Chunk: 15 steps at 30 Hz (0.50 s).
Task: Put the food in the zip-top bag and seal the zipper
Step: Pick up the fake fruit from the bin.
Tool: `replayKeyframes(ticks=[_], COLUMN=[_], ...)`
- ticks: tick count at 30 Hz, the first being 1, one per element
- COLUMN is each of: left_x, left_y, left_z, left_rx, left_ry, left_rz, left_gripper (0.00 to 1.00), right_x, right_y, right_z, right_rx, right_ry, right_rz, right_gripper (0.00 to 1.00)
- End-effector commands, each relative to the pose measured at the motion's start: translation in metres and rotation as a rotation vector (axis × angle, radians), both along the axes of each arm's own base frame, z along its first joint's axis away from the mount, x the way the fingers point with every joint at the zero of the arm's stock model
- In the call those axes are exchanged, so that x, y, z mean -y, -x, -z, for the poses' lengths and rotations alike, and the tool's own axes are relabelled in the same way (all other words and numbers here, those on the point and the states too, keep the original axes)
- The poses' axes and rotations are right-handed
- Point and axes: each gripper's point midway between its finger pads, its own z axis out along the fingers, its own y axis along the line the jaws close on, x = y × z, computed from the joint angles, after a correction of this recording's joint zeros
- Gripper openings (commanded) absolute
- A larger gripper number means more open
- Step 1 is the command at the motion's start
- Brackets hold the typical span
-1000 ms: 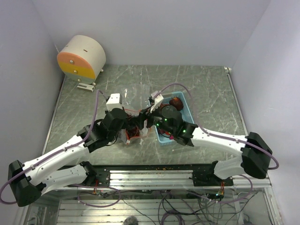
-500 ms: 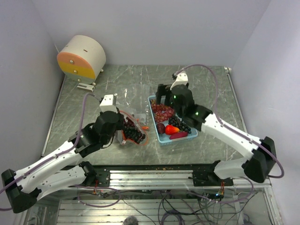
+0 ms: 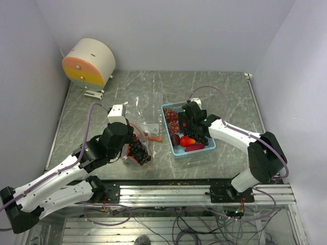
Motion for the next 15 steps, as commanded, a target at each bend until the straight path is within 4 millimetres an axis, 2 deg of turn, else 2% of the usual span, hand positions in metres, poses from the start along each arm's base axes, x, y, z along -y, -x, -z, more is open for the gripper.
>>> replayKeyframes(ticks=[1, 3, 6, 15], left_x=[0.005, 0.005, 0.005, 0.008], left_y=[-0.003, -0.004, -0.005, -0.006], left_z=[-0.009, -0.008, -0.005, 0.005], left_rx=[0.017, 0.012, 0.005, -0.014], left_ry=[0.009, -0.005, -0.018, -0.018], left_rz=[0.008, 0.007, 0.005, -0.001], left_gripper=[0.07, 0.07, 0.07, 0.07], right_x=[0.026, 0.034, 0.04, 0.037], right_y=[0.013, 0.011, 0.01, 0.014], right_z=[0.023, 0.028, 0.039, 0.083], right_rx=[-0.076, -0.08, -0.105, -0.209], right_ry=[0.059, 0.049, 0.023, -0.014], right_rz=[0.064, 0.083, 0.088, 0.046], right_gripper=[0.89, 0.87, 0.79, 0.75])
